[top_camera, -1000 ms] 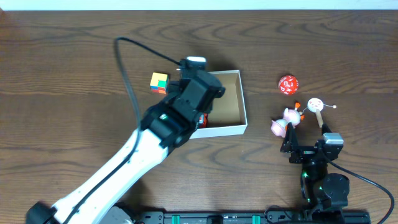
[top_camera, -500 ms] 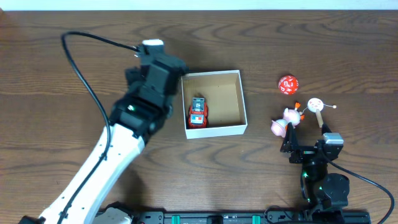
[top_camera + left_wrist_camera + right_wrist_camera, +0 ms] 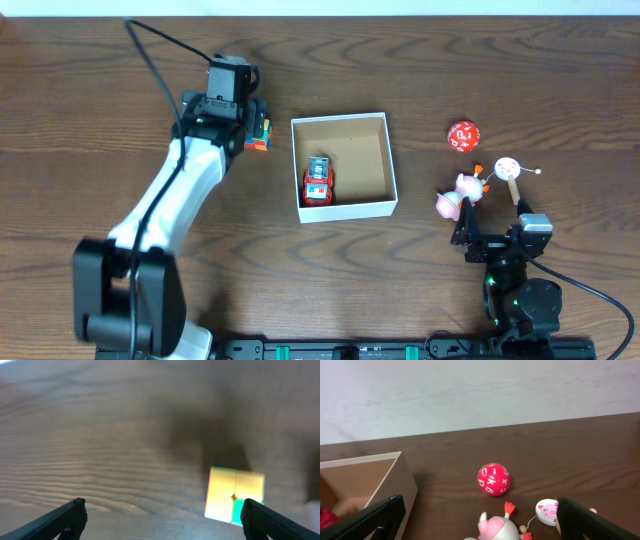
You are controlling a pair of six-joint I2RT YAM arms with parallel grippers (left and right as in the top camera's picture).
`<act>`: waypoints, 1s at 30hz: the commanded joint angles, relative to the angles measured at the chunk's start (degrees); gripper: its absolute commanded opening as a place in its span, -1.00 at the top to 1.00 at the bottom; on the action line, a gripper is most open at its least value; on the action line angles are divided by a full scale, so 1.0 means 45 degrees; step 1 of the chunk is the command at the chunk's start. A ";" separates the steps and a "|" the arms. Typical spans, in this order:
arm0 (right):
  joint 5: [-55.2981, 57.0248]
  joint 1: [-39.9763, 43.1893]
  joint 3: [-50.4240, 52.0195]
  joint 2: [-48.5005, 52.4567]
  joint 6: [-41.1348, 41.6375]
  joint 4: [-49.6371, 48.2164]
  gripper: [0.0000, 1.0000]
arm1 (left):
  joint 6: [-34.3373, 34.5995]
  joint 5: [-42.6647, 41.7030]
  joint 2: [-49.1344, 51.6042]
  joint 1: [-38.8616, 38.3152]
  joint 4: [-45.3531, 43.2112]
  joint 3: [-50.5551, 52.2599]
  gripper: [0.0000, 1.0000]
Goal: Pack container
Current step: 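Move the left gripper to the Rubik's cube and grasp it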
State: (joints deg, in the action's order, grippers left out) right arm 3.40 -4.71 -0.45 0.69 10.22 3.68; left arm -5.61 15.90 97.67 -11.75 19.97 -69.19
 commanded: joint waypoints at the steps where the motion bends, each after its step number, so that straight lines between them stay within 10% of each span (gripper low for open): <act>1: -0.0010 0.0117 0.0029 -0.0083 -0.0092 0.0039 -0.98 | -0.1753 -0.1073 0.0597 0.0107 0.0117 -0.0287 -0.96; 30: -0.0005 0.0117 0.0029 -0.0083 -0.0092 0.0034 -0.99 | -0.0053 -0.3725 0.2395 0.0107 -0.0792 -0.0223 -0.92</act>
State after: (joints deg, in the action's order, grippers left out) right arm 3.40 -4.71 -0.45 0.69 10.24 3.68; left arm -6.57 -0.10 108.40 -11.44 16.58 -69.19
